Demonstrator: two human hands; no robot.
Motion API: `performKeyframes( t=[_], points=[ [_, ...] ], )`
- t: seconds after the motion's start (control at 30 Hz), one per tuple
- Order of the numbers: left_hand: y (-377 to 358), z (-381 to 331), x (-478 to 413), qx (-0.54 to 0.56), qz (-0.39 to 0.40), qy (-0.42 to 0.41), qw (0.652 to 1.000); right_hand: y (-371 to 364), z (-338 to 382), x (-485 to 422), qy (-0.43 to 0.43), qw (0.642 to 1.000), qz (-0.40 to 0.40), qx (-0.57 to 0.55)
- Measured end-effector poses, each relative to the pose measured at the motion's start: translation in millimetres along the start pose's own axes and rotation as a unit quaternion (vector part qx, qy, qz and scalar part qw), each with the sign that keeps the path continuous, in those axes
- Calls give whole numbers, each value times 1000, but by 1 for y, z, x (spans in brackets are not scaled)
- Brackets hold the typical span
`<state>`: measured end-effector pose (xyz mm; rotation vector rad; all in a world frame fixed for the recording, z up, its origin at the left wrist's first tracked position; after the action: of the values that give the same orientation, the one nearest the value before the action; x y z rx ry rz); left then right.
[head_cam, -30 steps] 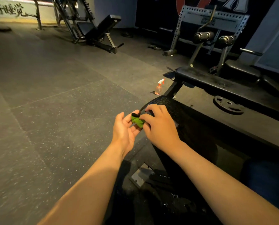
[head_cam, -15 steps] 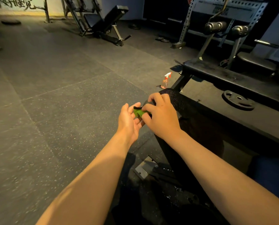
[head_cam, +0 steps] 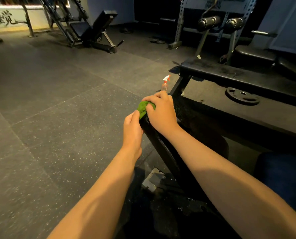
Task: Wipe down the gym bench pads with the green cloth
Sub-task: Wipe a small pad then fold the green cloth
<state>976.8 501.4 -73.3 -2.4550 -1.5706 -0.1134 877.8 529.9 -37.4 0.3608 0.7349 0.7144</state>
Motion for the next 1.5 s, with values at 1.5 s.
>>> performKeyframes(
  t=[1.5],
  points=[
    [-30, 11, 2, -290, -48, -22, 956, 72, -78, 11, -98, 995, 7, 31]
  ],
)
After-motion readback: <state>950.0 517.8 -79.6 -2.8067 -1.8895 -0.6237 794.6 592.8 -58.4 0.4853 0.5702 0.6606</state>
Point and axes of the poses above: each hand's wrist, its own x-axis away from the middle knuckle, its own y-axis out of the back of the hand, z = x × y, the point moved 1 cm from there along -x, towards the middle knuckle, and after that the axes turned 12 degrees about -x, right-handed, at the moved point
